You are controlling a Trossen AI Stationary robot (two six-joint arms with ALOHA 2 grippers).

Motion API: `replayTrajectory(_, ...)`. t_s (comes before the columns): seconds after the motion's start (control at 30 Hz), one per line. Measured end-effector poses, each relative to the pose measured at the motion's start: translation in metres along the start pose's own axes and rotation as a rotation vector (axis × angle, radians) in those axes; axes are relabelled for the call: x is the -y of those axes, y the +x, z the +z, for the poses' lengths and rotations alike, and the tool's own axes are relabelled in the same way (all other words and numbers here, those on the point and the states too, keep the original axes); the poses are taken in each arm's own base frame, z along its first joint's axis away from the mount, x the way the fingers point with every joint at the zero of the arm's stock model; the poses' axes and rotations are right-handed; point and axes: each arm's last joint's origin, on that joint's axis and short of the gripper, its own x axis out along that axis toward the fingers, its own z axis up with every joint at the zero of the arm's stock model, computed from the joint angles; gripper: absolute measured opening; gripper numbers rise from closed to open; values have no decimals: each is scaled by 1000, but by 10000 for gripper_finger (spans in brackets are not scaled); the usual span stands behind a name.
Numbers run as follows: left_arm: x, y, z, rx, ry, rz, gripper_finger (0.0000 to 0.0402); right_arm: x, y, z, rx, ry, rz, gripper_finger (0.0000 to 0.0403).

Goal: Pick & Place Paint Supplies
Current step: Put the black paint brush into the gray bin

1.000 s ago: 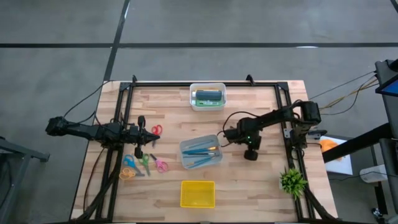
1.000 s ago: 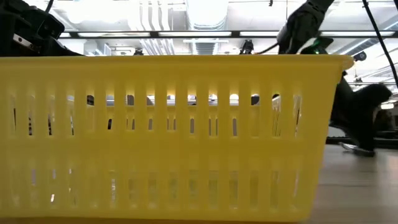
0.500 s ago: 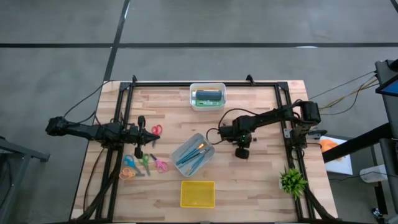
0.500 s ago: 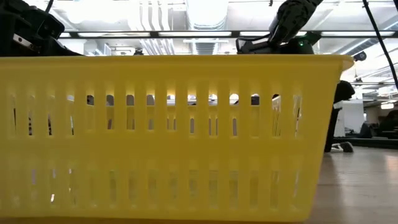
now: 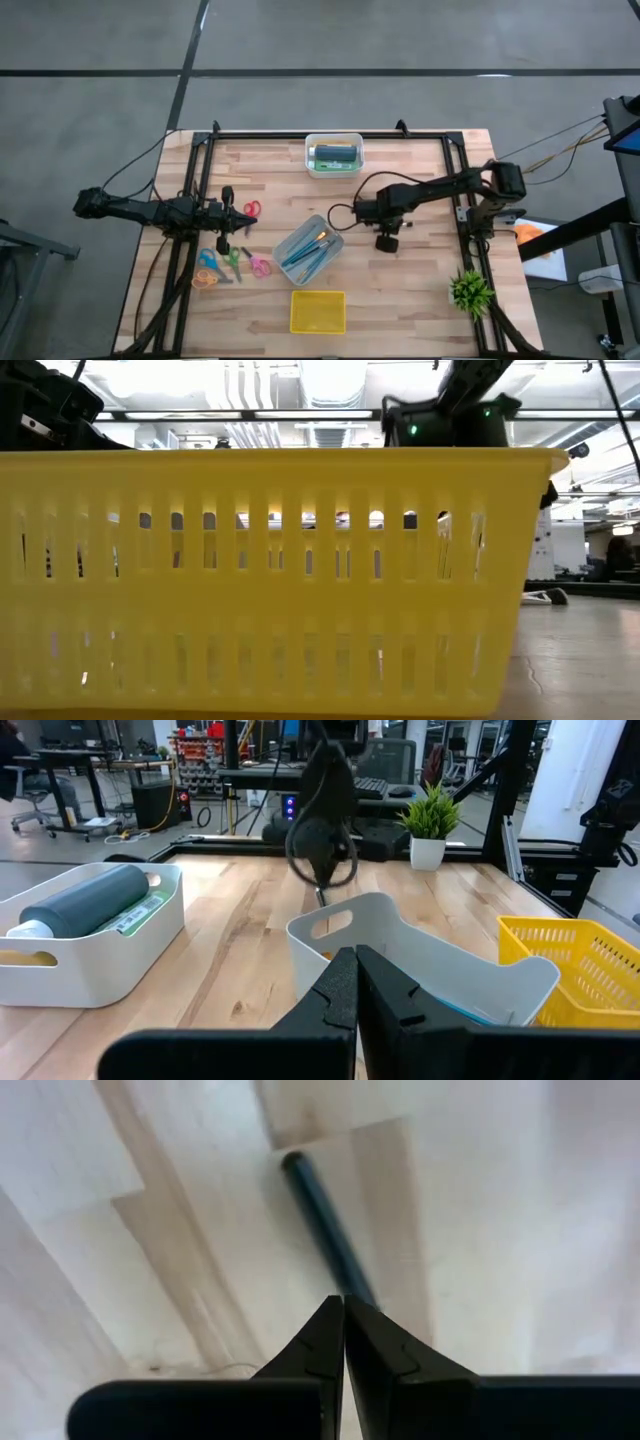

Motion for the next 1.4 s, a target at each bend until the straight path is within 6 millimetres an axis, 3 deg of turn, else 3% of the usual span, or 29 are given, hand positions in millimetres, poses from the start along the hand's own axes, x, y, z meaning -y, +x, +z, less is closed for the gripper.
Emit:
replayTrajectory(0.23, 0, 0, 0, -1, 0, 0, 0, 0, -24, -15, 186, 47, 21, 8)
replayTrajectory(0.43, 0, 0, 0, 0, 0, 0, 0, 3, -30, -36, 349, 38, 77, 8)
replayTrajectory(0.87, 0, 0, 0, 0, 0, 0, 0, 13, 1, -72, 626, 46, 184, 8)
replayTrajectory(1.03, 0, 0, 0, 0, 0, 0, 0, 14, 10, -79, 655, 45, 226, 9)
replayTrajectory(1.13, 0, 0, 0, 0, 0, 0, 0, 14, 11, -80, 636, 162, 284, 12)
replayTrajectory(1.23, 0, 0, 0, 0, 0, 0, 0, 14, 11, -80, 626, 208, 297, 32)
replayTrajectory(1.4, 0, 0, 0, 0, 0, 0, 0, 14, 11, -80, 656, 16, 232, 85)
